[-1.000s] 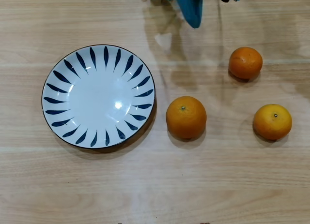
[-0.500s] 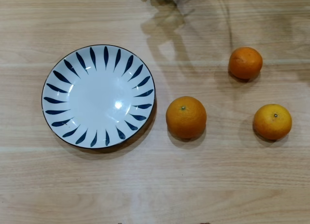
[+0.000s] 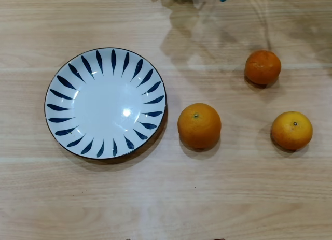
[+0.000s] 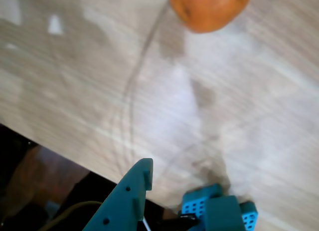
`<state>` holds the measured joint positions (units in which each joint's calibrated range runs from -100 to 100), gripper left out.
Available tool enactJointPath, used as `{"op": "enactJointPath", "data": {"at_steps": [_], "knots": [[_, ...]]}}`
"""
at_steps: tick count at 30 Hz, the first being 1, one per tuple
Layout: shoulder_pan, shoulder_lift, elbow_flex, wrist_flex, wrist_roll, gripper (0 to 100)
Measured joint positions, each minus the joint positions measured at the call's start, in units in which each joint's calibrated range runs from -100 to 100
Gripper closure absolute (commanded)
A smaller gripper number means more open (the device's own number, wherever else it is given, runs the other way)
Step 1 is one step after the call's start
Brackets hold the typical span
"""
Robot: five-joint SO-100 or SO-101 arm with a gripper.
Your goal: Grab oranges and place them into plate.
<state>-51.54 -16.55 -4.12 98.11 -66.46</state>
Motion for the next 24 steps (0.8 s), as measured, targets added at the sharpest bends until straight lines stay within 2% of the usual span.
{"op": "enactJointPath", "data": {"at_steps": [10,16,20,24], "knots": [[-1.18,9.23,-0.53,-2.58,-0.63,52],[-0.51,15.49,4.43,-20.16,0.37,51],[-0.34,19.04,13.9,-39.71,0.37,51],[0.17,22.09,18.06,-49.53,0.37,51]]}}
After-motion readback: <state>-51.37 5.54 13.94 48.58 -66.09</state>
